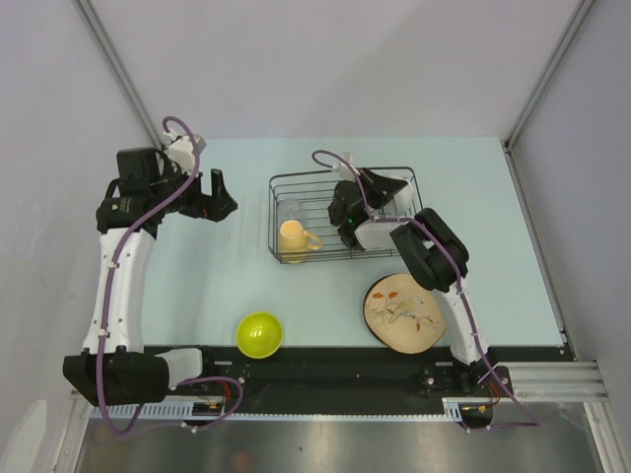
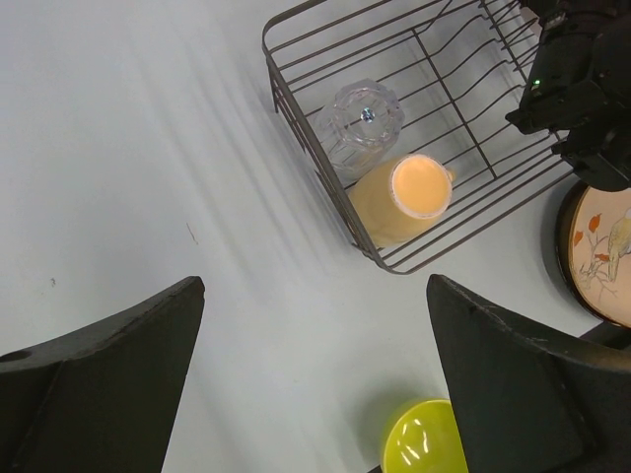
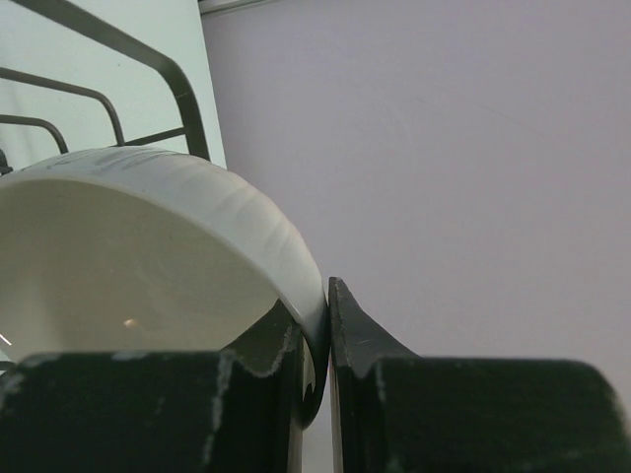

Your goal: Load the mixed dishes into the dish rack

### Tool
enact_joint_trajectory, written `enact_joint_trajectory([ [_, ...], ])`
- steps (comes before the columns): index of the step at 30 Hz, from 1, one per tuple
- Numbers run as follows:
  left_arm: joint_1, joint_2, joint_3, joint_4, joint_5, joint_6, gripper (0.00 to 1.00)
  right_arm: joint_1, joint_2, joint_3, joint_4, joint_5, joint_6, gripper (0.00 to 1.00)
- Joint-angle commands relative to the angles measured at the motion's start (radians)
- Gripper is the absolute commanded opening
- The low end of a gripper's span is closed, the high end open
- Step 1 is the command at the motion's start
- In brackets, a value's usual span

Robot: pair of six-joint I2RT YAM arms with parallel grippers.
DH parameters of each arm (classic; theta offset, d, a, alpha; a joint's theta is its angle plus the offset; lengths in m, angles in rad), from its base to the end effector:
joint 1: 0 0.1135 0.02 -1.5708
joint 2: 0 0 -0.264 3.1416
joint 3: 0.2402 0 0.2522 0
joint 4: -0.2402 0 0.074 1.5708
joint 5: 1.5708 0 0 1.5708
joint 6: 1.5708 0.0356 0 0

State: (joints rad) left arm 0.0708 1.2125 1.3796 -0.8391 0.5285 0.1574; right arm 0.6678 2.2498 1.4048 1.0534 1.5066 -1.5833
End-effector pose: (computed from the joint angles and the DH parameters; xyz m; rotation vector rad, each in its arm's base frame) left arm 0.2416 -0.0009 0.3954 0.3745 2.1419 -0.4612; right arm 0.3894 0.2619 0.1913 -0.4886 1.7823 -1.6755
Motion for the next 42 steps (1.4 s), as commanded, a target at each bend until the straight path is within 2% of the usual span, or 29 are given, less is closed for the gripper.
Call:
enact_joint_trajectory([
  [1, 0.015, -0.031, -0.002, 0.028, 0.024, -0.01, 1.0, 0.003, 0.02, 0.008, 0.086, 0.259, 0.0, 0.01],
  [4, 0.017, -0.036, -0.001, 0.028, 0.025, -0.007, 1.0, 0.0, 0.028, 0.01, 0.089, 0.259, 0.0, 0.1],
  [5, 0.018, -0.034, -0.001, 0.028, 0.024, -0.007, 1.0, -0.002, 0.027, 0.01, 0.088, 0.259, 0.0, 0.21],
  [10, 0.023, -0.033, 0.006, 0.026, 0.025, -0.009, 1.0, -0.001, 0.025, 0.008, 0.091, 0.261, -0.009, 0.52],
  [11, 0.023, -0.031, 0.007, 0.025, 0.027, -0.009, 1.0, 0.004, 0.027, 0.008, 0.089, 0.261, -0.009, 0.62],
  [16, 0.026, -0.034, 0.009, 0.021, 0.022, -0.004, 1.0, 0.022, 0.019, 0.002, 0.092, 0.265, -0.026, 0.85],
  [19, 0.026, -0.036, 0.009, 0.023, 0.022, -0.004, 1.0, 0.032, -0.001, -0.001, 0.094, 0.265, -0.032, 0.92],
  [26, 0.027, -0.033, 0.007, 0.029, 0.031, -0.018, 1.0, 0.044, -0.087, 0.002, 0.097, 0.265, -0.037, 0.98],
  [33, 0.026, -0.037, -0.007, 0.04, 0.031, -0.025, 1.0, 0.171, -0.203, 0.043, 0.103, 0.265, -0.061, 1.0],
  [35, 0.027, -0.041, -0.024, 0.051, 0.028, -0.024, 1.0, 0.24, -0.24, 0.12, 0.166, 0.265, -0.117, 1.0],
  [42, 0.029, -0.025, -0.073, 0.071, -0.025, 0.014, 1.0, 0.464, -0.366, 0.543, 0.177, 0.257, -0.139, 1.0],
])
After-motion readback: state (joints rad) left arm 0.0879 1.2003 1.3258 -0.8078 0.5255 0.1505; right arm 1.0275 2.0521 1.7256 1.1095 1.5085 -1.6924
